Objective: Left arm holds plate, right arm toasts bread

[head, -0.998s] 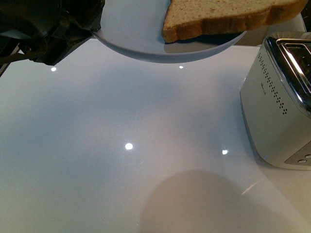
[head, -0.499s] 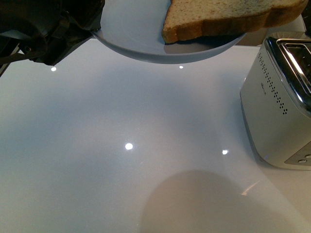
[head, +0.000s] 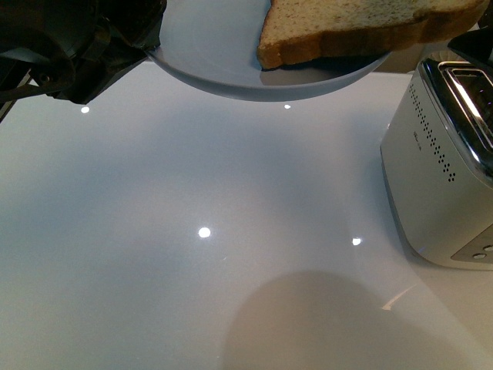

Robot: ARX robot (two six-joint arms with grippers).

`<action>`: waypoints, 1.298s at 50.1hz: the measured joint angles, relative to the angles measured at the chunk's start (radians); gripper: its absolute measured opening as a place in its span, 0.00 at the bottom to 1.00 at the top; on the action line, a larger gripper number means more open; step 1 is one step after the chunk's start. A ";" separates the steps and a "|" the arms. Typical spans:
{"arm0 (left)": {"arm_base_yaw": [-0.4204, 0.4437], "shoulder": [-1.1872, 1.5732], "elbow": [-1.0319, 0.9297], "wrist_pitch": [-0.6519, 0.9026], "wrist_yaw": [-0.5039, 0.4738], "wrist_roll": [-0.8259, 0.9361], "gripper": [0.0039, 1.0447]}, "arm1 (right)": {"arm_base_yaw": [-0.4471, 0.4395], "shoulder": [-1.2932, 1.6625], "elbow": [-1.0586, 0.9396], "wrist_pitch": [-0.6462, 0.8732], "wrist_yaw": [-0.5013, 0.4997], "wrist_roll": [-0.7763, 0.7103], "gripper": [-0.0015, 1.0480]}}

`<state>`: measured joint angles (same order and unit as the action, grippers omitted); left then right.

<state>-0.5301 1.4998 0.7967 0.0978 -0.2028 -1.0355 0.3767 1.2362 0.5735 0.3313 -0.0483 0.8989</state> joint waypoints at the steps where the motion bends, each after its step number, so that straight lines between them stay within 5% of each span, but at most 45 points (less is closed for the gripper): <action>1: 0.000 0.000 0.000 0.000 0.000 0.000 0.03 | 0.000 0.001 0.000 0.003 -0.001 0.003 0.71; 22: 0.000 0.000 0.000 0.000 0.000 -0.002 0.03 | -0.006 0.005 -0.001 0.004 -0.025 0.053 0.03; 41: 0.000 0.000 0.000 0.000 0.000 -0.003 0.03 | -0.133 -0.104 0.037 -0.081 -0.077 0.034 0.03; 52: 0.000 0.000 0.000 0.000 0.000 -0.003 0.03 | -0.266 -0.151 0.182 -0.185 -0.034 -0.148 0.03; 65: 0.000 0.000 0.000 0.000 0.000 -0.003 0.03 | -0.306 -0.128 0.241 -0.201 0.071 -0.474 0.03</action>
<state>-0.5301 1.4998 0.7967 0.0978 -0.2024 -1.0389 0.0708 1.1084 0.8146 0.1299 0.0227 0.4252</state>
